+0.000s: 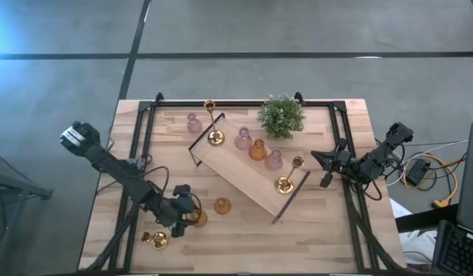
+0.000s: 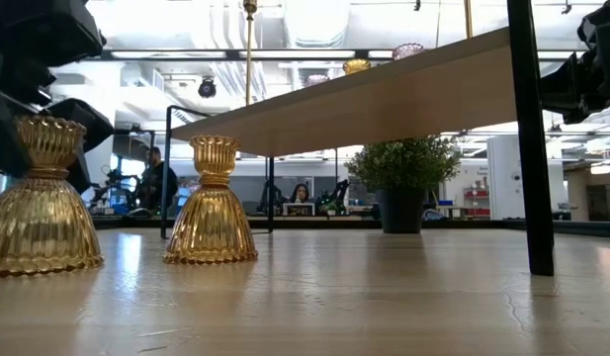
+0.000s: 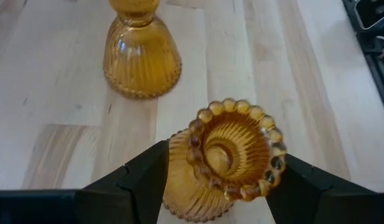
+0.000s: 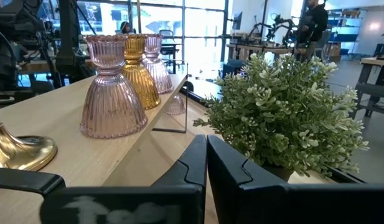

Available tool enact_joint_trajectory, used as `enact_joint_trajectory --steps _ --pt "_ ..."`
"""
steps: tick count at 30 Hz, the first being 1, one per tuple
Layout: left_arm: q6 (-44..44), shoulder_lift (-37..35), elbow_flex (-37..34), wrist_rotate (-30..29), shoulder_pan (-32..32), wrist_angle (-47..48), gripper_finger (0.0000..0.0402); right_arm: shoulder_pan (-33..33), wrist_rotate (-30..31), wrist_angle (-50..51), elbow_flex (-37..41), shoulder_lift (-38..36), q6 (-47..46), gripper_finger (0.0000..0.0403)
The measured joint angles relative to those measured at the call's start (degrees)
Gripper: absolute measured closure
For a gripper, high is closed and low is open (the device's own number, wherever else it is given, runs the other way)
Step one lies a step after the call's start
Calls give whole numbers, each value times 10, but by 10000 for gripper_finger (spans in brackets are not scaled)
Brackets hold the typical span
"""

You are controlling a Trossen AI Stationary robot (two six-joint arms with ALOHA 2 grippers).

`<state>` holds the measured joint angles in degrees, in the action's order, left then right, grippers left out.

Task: Pick & Place candle stick holders
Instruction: Put the yellow glass candle holder on the shelf

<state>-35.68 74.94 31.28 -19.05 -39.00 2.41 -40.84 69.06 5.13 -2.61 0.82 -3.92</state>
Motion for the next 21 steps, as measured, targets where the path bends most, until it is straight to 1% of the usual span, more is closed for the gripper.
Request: enact_joint_trajectory --steps 2,9,16,21 --pt "0 0 -10 -2 0 -22 168 0 0 0 0 0 -1 394" --pt "26 0 -53 -5 0 -144 168 0 0 0 0 0 0 394" --pt "9 0 -82 -6 0 -159 168 0 0 0 0 0 -1 394" --pt "28 0 -82 -6 0 -173 168 0 0 0 0 0 -1 394"
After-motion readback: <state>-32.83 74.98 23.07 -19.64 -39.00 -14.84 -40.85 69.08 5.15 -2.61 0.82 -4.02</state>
